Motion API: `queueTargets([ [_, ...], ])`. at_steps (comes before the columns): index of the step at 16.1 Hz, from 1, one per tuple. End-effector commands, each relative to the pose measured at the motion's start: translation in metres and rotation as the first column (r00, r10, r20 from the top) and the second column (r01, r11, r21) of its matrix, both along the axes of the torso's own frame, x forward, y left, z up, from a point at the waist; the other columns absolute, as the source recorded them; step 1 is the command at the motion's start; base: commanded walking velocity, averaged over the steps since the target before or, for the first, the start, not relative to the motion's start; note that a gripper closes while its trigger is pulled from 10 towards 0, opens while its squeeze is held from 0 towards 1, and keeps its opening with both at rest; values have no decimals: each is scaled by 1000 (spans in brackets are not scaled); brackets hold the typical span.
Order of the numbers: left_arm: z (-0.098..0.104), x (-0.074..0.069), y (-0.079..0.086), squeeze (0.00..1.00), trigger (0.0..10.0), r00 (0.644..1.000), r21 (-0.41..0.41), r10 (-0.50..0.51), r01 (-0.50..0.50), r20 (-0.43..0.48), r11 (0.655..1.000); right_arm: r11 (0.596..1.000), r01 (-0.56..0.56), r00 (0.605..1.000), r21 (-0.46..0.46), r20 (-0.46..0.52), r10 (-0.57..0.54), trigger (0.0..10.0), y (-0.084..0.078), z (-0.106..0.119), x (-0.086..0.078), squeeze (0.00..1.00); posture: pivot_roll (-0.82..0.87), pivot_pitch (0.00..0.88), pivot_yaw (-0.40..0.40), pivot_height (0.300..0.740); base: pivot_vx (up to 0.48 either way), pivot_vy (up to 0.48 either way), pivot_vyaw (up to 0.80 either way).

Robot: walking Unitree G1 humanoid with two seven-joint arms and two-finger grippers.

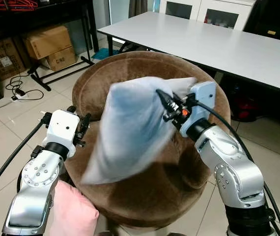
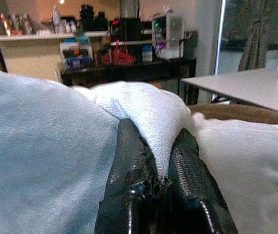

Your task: Move the pillow to the sofa from floor

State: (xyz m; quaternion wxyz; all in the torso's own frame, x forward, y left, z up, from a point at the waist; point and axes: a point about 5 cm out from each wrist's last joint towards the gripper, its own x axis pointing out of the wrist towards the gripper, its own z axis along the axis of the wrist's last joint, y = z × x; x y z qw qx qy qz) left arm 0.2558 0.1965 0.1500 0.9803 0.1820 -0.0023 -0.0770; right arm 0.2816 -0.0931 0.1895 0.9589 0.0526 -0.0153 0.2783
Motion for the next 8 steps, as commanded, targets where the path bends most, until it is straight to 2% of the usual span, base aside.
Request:
queueTargets([
  [1,1,0,-3,0,10000,1000,13,-19,19,5,1000,999,-1,1000,-51,-5,1,10000,0,-3,1,0,-19,0,-8,740,0,0,0],
  [3,0,0,-6,0,10000,999,17,-32,32,0,999,992,33,998,-118,-58,-40,10000,6,-29,3,0,-18,0,-8,740,0,0,0],
  [5,0,0,-5,0,10000,999,18,-32,32,-1,999,993,51,996,-107,-72,-59,10000,7,-30,5,0,-15,0,-9,740,0,0,0],
  [8,-3,0,-3,0,10000,999,28,-33,34,-22,999,988,120,988,-99,-82,-128,10000,0,-29,19,0,-17,0,-8,740,0,0,0],
])
